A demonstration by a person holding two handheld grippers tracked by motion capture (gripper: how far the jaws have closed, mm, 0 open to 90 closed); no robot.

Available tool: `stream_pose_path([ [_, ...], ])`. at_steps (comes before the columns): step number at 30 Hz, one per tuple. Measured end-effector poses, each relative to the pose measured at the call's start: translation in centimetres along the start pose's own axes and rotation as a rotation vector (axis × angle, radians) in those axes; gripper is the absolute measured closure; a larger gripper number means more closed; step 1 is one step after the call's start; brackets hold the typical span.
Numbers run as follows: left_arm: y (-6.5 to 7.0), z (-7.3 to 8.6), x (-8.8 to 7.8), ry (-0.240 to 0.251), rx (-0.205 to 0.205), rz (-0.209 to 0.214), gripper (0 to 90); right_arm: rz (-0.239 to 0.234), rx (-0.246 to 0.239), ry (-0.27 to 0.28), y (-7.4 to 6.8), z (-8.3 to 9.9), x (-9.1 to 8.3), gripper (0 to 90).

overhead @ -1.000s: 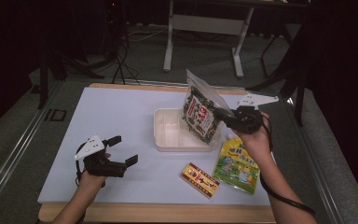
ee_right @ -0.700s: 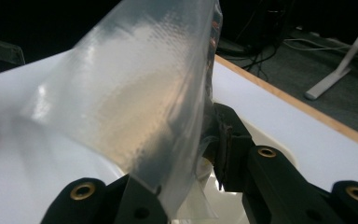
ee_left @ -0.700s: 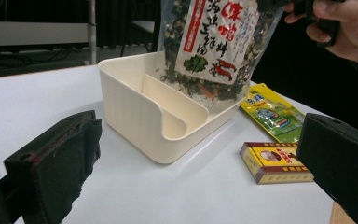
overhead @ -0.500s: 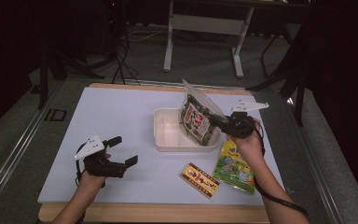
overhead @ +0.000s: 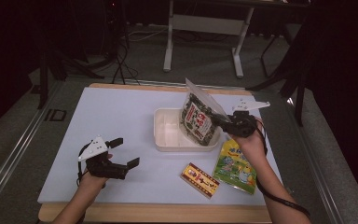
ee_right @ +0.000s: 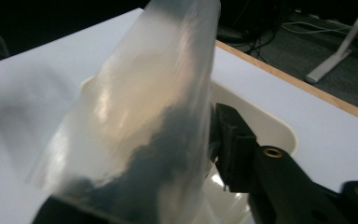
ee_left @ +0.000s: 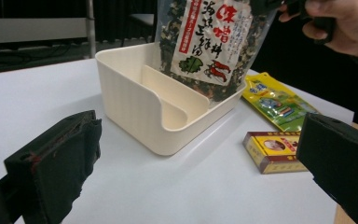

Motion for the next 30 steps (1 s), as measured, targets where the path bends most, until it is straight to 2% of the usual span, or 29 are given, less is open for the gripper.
stream_pose_path([
  [6,0.1,-0.1,-0.1,0.018,-0.003,0.004,0.0,-0.003,0.011,0.023,-0.4,-1.0,-1.1,63.6],
  [10,0.3,0.0,-0.1,0.012,0.014,0.010,0.0,0.002,0.010,0.037,-0.5,-1.5,-1.9,59.1],
  [11,0.4,0.1,0.0,0.014,0.025,0.020,0.0,-0.001,0.012,0.062,-0.6,-2.1,-2.9,55.2],
  [15,0.5,0.3,-0.1,0.015,0.043,0.018,0.0,-0.001,0.015,0.101,-0.8,-2.9,-4.8,50.3],
  [17,0.5,0.3,-0.1,0.013,0.044,0.017,0.0,0.003,0.016,0.114,-0.9,-3.0,-5.3,48.7],
  [18,0.5,0.4,-0.1,0.012,0.042,0.017,0.0,0.017,0.009,0.134,-1.0,-3.3,-6.3,44.1],
  [19,0.5,0.4,-0.1,0.011,0.041,0.016,0.0,0.017,0.009,0.134,-1.0,-3.3,-6.3,44.1],
  [20,0.6,0.6,-0.2,0.008,0.042,0.013,0.0,0.028,0.000,0.163,-1.2,-3.6,-7.6,40.0],
  [24,0.7,0.8,-0.2,0.010,0.033,0.018,0.0,0.046,0.005,0.212,-1.1,-3.9,-9.7,32.1],
  [29,1.1,1.1,-0.1,0.015,0.019,0.033,0.0,0.091,0.020,0.217,-0.7,-3.0,-11.4,19.7],
  [30,1.2,1.1,-0.1,0.013,0.019,0.035,0.0,0.076,0.018,0.216,-0.7,-2.7,-11.7,16.7],
])
Point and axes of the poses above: each handheld gripper's, and its own axes: x roughly forward along the jaws, z roughly out of its underside, y roughly to its right, the point moved 9 cm from there along x, roughly forward along the jaws, and after that the axes turned 7 degrees about x, right-handed, at the moved point
